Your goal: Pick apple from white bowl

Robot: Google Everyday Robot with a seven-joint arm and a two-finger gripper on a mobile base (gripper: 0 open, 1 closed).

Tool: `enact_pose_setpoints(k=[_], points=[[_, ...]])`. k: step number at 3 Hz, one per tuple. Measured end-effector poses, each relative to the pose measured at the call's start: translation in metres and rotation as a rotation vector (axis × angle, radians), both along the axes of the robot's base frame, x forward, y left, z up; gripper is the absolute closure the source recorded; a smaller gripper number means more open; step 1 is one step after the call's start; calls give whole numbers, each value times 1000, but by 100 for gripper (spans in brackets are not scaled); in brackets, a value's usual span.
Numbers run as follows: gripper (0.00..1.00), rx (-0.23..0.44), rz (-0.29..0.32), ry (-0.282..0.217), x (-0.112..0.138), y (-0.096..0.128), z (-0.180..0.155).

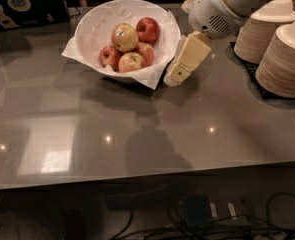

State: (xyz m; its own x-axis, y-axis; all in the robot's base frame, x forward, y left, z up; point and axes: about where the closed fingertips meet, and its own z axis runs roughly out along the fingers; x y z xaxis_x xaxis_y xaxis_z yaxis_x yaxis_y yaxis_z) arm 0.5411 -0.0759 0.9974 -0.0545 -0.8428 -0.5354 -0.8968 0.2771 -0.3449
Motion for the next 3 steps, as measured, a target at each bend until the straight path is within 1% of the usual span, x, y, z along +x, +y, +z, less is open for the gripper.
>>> enact_pose_setpoints(k=[1, 2, 3], points=[[0, 90, -5, -54, 43, 31, 0], [0, 157, -1, -115, 86, 65, -6], [0, 157, -1, -115, 86, 65, -6]])
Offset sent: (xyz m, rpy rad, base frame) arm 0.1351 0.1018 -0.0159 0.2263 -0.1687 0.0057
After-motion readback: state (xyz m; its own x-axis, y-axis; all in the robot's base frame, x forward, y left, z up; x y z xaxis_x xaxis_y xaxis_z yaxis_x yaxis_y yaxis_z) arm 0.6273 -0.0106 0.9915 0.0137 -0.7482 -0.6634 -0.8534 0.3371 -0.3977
